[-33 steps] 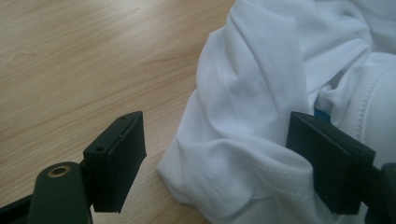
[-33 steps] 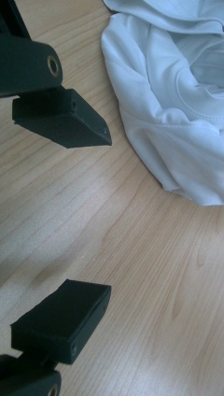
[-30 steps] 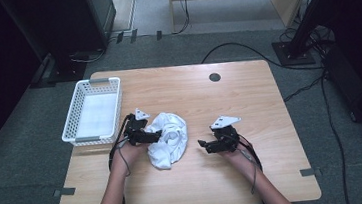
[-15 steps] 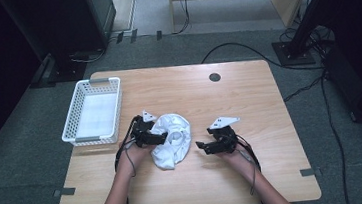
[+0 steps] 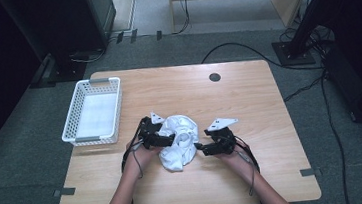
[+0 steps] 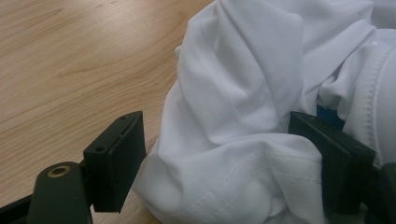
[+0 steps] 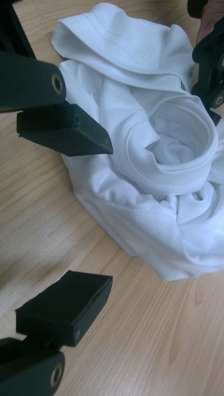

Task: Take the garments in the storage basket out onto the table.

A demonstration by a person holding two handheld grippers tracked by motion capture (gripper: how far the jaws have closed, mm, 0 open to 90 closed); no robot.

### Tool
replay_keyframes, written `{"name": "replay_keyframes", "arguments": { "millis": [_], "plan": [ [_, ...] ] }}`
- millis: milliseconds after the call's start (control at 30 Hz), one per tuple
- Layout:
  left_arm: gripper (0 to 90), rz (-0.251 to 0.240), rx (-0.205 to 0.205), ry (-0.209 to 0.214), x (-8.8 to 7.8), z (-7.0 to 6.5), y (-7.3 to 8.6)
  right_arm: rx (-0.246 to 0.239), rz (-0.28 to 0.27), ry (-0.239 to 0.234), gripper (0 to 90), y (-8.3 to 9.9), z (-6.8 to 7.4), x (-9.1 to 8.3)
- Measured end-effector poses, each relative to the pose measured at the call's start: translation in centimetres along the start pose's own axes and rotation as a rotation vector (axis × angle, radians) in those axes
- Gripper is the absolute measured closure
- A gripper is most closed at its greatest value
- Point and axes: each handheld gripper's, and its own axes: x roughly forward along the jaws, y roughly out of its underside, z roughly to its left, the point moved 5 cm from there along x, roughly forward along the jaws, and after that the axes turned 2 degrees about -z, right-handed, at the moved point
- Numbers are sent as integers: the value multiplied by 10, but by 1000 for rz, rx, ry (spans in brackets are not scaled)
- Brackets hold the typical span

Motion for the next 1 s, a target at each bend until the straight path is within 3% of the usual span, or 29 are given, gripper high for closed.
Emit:
{"name": "replay_keyframes", "arguments": {
  "millis": [333,600,767,1000],
  "plan": [
    [206,-2,44,20,2,-15,-3,-9,21,-10,375,3,0,3],
    [206,-17,79,49,1,-27,-6,-12,54,-29,659,7,-2,2],
    [206,-23,78,48,-4,-22,-7,-23,63,-7,841,8,-5,-1],
    [206,-43,42,25,-13,-7,-8,-12,59,18,862,7,-17,-9]
  ]
}}
